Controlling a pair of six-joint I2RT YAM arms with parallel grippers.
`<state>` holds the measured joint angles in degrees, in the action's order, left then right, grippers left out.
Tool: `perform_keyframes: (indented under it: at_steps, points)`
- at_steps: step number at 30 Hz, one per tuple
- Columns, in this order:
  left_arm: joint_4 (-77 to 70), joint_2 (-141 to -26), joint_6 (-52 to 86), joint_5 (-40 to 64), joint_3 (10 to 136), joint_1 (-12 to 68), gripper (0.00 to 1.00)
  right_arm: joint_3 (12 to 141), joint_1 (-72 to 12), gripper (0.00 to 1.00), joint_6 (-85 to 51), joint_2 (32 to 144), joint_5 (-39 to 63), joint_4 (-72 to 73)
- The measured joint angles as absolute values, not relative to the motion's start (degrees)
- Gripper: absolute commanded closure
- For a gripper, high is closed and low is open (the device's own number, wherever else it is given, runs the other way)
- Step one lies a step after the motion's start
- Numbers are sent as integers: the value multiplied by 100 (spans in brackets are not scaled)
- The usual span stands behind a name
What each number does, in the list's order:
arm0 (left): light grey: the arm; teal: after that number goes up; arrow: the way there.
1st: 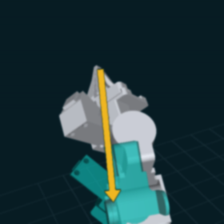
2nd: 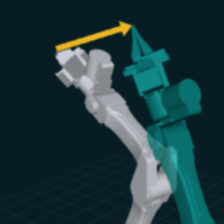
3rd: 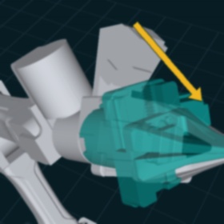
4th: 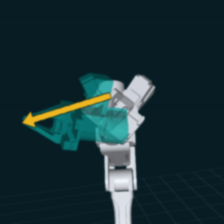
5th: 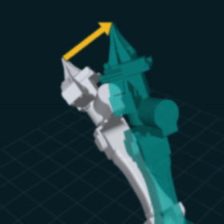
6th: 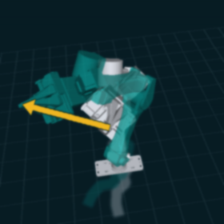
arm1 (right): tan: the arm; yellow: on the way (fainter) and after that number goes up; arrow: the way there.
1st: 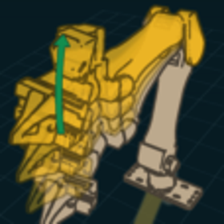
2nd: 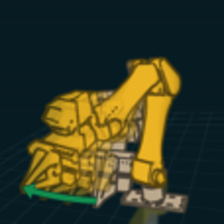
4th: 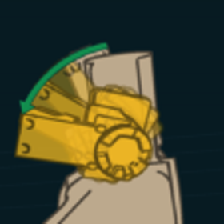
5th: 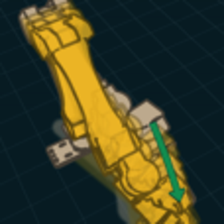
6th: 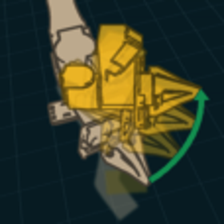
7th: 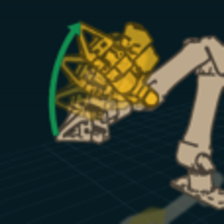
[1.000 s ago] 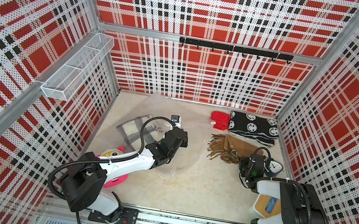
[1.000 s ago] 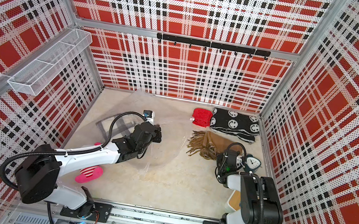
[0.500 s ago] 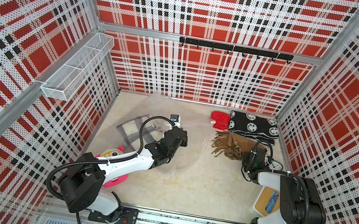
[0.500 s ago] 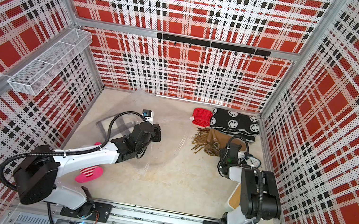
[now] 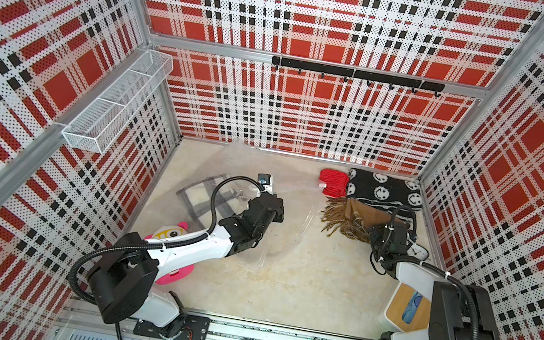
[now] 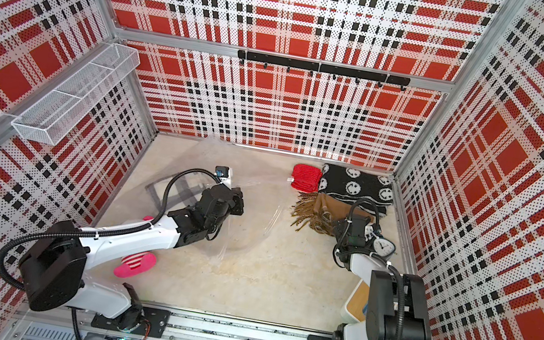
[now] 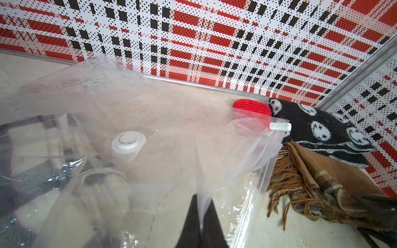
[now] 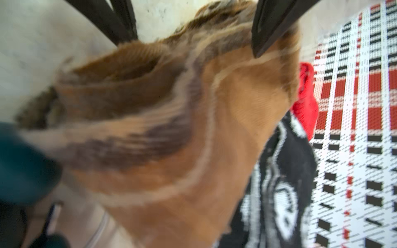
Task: Take the scarf out of the vacuum bag
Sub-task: Move the scarf to the center of the board.
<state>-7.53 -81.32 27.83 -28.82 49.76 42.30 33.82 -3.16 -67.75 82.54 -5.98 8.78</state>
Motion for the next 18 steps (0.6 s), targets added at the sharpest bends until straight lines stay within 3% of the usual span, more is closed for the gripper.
perform_keyframes:
  at_steps: [12, 13, 15, 16, 18]
  points:
    - [-753, -8123, 2781, -2888, 4976, 4233, 100, 3498, -576, 12, -5092, 7356, -467, 814]
    - [-753, -8123, 2781, -2891, 4976, 4233, 100, 3500, -580, 17, -4963, 7336, -471, 941]
    - [-753, -8123, 2779, -2895, 4976, 4233, 100, 3551, -582, 45, -4746, 7391, -508, 1109]
    - [-753, -8121, 2781, -2895, 4976, 4233, 100, 3642, -580, 55, -4674, 7498, -530, 1160]
    - [-753, -8114, 2779, -2897, 4974, 4237, 100, 3946, -563, 62, -4515, 7859, -532, 1275]
